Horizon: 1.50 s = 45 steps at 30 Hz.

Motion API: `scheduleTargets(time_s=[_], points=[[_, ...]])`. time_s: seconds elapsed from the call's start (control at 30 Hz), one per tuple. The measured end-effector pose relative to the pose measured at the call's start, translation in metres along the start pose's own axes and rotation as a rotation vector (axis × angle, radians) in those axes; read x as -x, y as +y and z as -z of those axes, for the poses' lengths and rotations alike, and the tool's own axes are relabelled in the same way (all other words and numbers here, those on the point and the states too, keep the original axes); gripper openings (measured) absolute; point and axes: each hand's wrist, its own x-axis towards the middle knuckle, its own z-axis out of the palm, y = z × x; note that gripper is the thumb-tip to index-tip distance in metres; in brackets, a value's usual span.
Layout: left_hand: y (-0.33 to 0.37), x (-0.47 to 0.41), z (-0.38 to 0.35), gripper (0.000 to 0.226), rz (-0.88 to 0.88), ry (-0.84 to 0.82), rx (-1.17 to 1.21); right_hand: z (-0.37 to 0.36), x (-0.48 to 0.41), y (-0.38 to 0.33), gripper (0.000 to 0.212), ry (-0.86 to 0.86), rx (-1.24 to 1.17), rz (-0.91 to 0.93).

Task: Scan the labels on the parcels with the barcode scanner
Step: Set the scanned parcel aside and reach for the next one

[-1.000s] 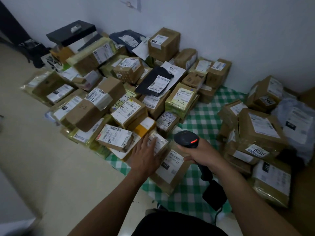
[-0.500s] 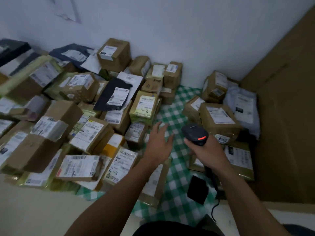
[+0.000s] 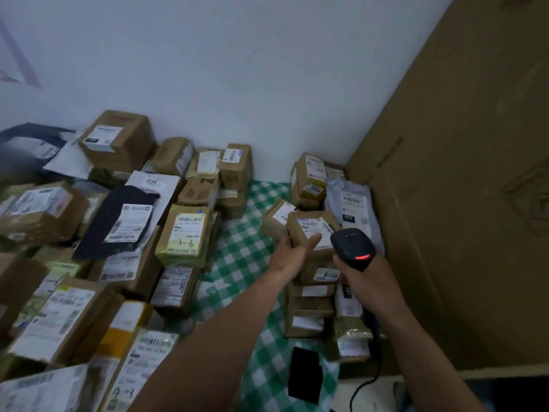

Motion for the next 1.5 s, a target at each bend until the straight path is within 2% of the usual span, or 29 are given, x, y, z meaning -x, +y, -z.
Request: scheduleTargets(time_s=[0.17, 0.27, 0.43, 0.63, 0.7, 0.83, 0.97, 1.2, 1.37, 1.5], points=[[-0.011, -0.014, 0.002, 0.061, 0.068, -0.020, 0.021, -0.001, -0.019, -0.008, 0.054, 0.046, -0.007, 0.028], [-0.021, -0.017, 0.008, 0.047, 0.081, 0.009, 0.145, -0.005, -0.025, -0.015, 0.044, 0.064, -0.021, 0.061], [-0.027, -0.003, 0.015, 0.024, 0.129, -0.033, 0.394, -0.016, -0.021, -0.024, 0.048, -0.029, -0.092, 0.070], [-0.029, 0.020, 0.031, 0.046, -0.006, 0.037, 0.491, -0.023, -0.006, -0.028, 0.045, -0.005, -0.108, 0.111], [-0.029, 0.026, 0.036, 0.060, -0.054, 0.074, 0.470, -0.024, 0.000, -0.028, 0.048, 0.005, -0.137, 0.123], [-0.026, 0.038, 0.054, 0.059, -0.214, 0.092, 0.404, -0.029, 0.013, -0.034, 0.053, -0.002, -0.168, 0.156], [-0.030, 0.049, 0.077, 0.077, -0.290, 0.068, 0.346, -0.038, 0.021, -0.039, 0.050, -0.065, -0.167, 0.173], [-0.040, 0.053, 0.094, 0.100, -0.338, 0.190, 0.256, -0.052, 0.019, -0.053, 0.051, -0.229, 0.016, 0.237], [-0.045, 0.030, 0.100, 0.113, -0.356, 0.234, 0.211, -0.055, 0.024, -0.066, 0.043, -0.275, 0.033, 0.299], [-0.055, 0.014, 0.105, 0.115, -0.329, 0.289, 0.166, -0.051, 0.029, -0.081, 0.028, -0.398, -0.008, 0.201]])
